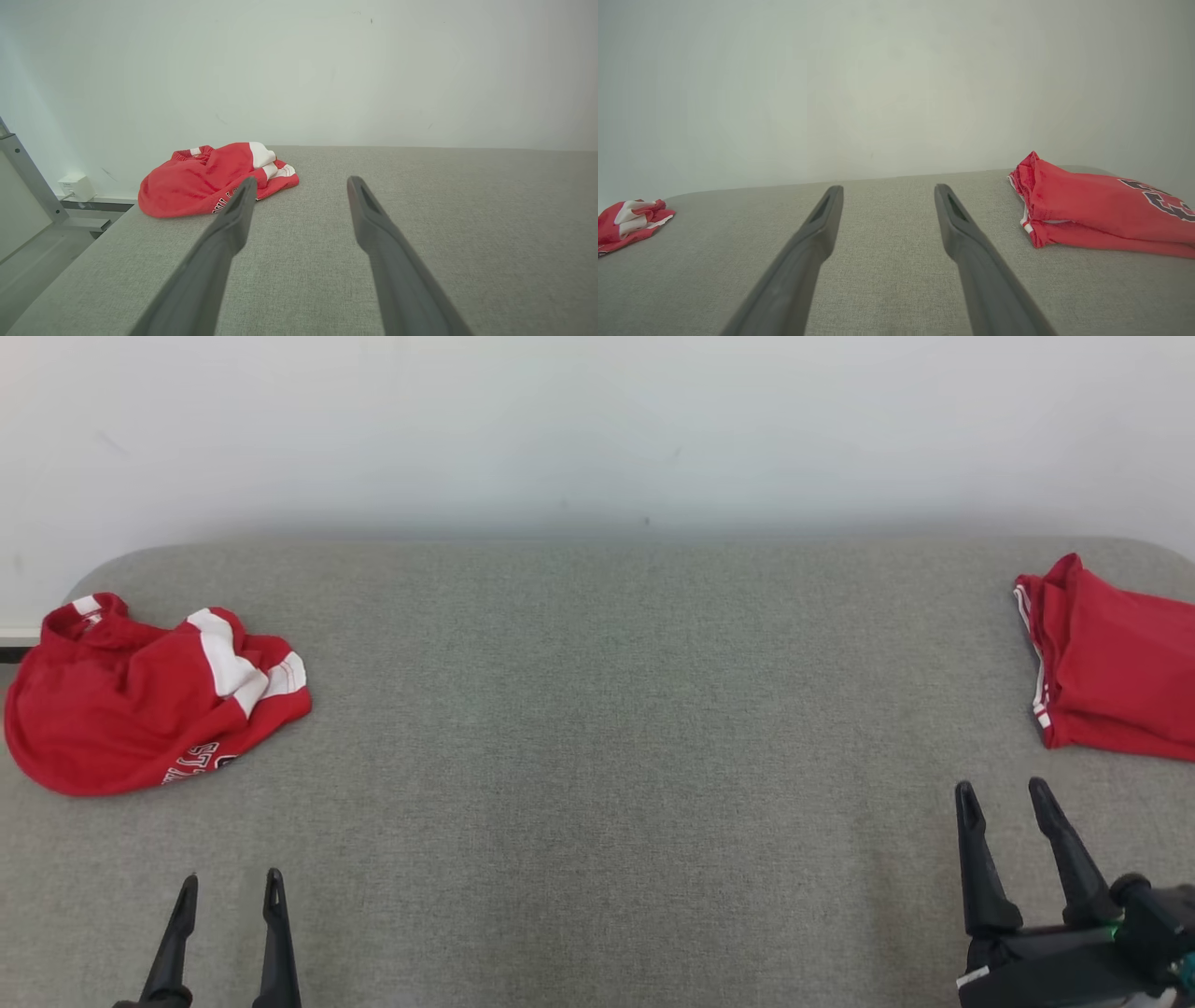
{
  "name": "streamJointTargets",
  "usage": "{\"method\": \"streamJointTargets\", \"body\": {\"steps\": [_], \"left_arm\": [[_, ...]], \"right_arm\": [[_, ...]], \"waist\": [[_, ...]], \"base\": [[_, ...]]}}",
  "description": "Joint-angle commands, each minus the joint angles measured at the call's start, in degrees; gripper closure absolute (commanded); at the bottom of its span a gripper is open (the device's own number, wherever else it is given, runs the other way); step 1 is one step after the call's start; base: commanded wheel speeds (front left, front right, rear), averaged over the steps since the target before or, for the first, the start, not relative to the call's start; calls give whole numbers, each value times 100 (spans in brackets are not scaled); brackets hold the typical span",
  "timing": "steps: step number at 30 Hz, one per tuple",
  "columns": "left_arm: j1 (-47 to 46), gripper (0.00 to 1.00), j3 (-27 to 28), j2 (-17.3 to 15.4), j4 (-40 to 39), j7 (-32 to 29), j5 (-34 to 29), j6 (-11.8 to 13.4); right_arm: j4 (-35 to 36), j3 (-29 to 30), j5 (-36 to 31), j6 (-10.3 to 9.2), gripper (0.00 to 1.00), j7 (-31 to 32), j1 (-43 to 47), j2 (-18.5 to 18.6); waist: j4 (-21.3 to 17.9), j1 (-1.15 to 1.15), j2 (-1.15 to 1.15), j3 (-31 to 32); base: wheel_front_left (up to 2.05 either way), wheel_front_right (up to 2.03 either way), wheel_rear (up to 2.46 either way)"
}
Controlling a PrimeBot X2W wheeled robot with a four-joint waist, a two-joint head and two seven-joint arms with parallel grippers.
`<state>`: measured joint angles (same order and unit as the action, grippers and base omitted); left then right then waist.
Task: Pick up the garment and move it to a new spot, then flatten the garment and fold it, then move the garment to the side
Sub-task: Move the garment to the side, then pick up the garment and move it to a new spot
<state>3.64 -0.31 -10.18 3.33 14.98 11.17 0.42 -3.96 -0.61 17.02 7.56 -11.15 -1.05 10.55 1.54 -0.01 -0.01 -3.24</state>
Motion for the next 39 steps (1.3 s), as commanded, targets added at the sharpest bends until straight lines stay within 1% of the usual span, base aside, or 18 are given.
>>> {"method": "streamJointTargets", "body": {"steps": [1, 6, 11, 19, 33, 36, 39], "left_arm": [[90, 0, -13, 6, 23, 26, 40, -22], [140, 0, -36, -32, 66, 27, 30, -32], [173, 0, -81, -66, 112, 27, 17, -33], [66, 0, -191, -101, 261, -28, 86, -107], [11, 0, -243, -141, 389, -22, 111, -80], [-2, 0, -234, -151, 402, -25, 134, -53], [-88, 0, -211, -140, 390, -31, 162, -28]], "right_arm": [[42, 34, -15, -16, 0, 11, 110, -60], [179, 53, -73, -16, 0, 30, 378, -218], [152, 113, -113, -16, 0, 37, 513, -340], [2, 195, -57, -16, 0, -16, 707, -394], [-82, 179, -50, -16, 0, -15, 739, -438], [-89, 179, -40, -16, 0, -36, 767, -464], [-86, 175, -10, -16, 0, -54, 786, -490]], "waist": [[57, 1, 1, 65], [66, 1, 1, 134], [79, 1, 1, 189], [148, 1, 1, 242], [197, 1, 1, 309], [273, 1, 1, 316], [444, 1, 1, 296]], "base": [[0, 0, 0], [0, 0, 0], [0, 0, 0], [0, 0, 0], [0, 0, 0], [0, 0, 0], [0, 0, 0]]}}
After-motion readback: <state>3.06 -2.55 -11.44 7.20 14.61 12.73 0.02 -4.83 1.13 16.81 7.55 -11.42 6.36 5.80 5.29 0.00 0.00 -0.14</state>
